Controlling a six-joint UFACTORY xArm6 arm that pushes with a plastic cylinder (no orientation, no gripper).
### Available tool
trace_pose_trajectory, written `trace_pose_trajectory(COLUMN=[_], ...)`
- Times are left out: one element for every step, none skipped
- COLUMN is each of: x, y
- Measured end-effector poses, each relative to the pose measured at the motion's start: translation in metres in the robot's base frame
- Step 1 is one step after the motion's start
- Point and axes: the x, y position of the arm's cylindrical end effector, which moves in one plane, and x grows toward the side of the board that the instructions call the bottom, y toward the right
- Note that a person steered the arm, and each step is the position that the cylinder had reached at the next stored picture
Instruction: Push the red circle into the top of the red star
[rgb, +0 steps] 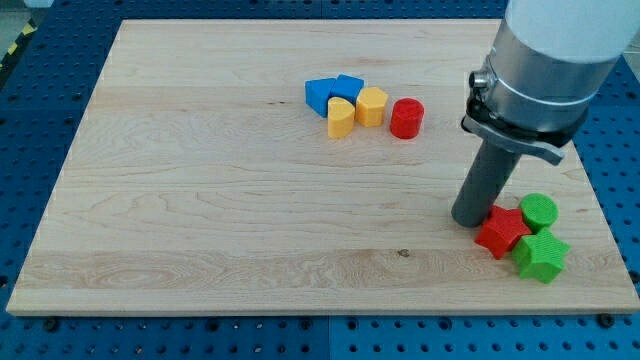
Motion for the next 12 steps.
trace_pose_trajectory(x=[-0.035,-0.057,-0.068,-0.086,-0.104,-0.108,-0.109,-0.119,-0.124,-0.13,-0.148,-0.149], y=[-0.003,-0.003,-0.003,-0.003,-0.003,-0.003,-0.003,0.002,0.003,0.004,0.012,0.012])
